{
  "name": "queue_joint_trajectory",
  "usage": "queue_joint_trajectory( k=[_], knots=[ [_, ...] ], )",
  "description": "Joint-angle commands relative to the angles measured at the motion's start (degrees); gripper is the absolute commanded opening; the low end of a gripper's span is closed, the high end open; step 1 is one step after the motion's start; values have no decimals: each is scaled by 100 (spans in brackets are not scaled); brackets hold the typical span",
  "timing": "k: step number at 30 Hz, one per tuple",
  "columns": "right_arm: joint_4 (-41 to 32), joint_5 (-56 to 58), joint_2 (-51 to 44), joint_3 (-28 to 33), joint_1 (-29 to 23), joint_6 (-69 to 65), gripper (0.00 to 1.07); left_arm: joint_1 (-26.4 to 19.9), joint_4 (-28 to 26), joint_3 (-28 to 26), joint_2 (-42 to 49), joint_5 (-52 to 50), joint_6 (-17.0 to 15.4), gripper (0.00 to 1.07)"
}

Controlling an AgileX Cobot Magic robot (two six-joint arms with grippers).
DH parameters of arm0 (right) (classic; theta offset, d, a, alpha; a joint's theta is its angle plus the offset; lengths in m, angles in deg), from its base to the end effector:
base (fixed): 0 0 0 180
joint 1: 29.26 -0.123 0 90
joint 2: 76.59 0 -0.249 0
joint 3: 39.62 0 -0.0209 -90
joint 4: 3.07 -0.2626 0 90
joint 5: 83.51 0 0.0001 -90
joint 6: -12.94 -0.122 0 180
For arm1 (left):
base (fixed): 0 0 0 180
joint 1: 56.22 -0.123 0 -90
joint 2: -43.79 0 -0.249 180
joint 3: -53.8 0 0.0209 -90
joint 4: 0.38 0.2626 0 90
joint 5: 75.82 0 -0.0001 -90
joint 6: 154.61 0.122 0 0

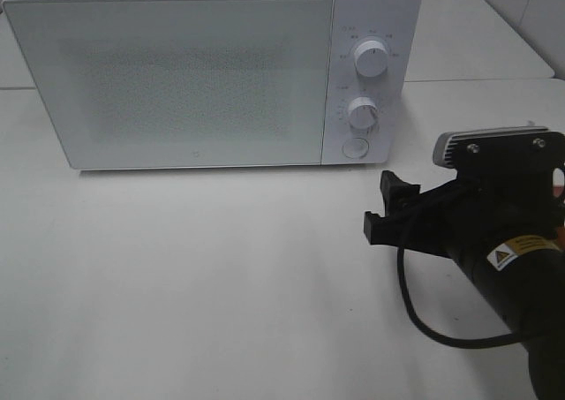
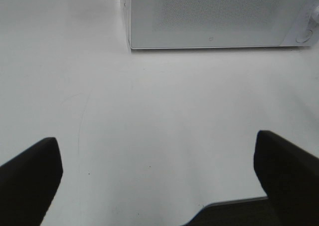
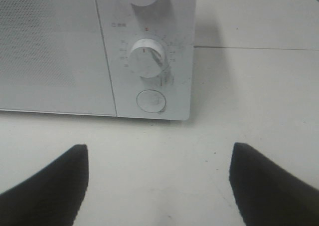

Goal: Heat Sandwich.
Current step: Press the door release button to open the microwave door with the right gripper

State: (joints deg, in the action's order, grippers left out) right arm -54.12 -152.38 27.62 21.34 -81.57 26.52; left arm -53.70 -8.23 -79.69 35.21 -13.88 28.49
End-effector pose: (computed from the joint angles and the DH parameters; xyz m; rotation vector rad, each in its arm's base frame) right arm 0.2100 0.1271 0.0916 -0.0993 1.7679 0.0342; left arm 0.0645 -0.0176 0.2729 0.1097 2.0356 -0.1574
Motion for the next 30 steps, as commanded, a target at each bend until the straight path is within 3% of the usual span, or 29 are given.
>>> queue_joint_trajectory(
  k=[1, 11, 17, 25, 27, 30],
  knots=[
    [-115, -498, 149, -183, -206, 29, 76, 17, 0, 17, 126, -74, -34, 99],
    [-109, -487, 355, -269, -206, -493, 76, 17, -6, 17, 126, -74, -34, 99],
    [-109, -487, 355, -269, -206, -1495, 76, 17, -6, 17, 126, -74, -34, 99],
    [-109, -487, 355, -269, -206, -4418, 74, 17, -6, 17, 126, -74, -34, 99],
    [-115, -487, 355, -269, -206, -5678, 72, 17, -6, 17, 126, -74, -34, 99],
    [-160, -476, 355, -269, -206, -6343, 69, 17, -6, 17, 126, -74, -34, 99]
  ],
)
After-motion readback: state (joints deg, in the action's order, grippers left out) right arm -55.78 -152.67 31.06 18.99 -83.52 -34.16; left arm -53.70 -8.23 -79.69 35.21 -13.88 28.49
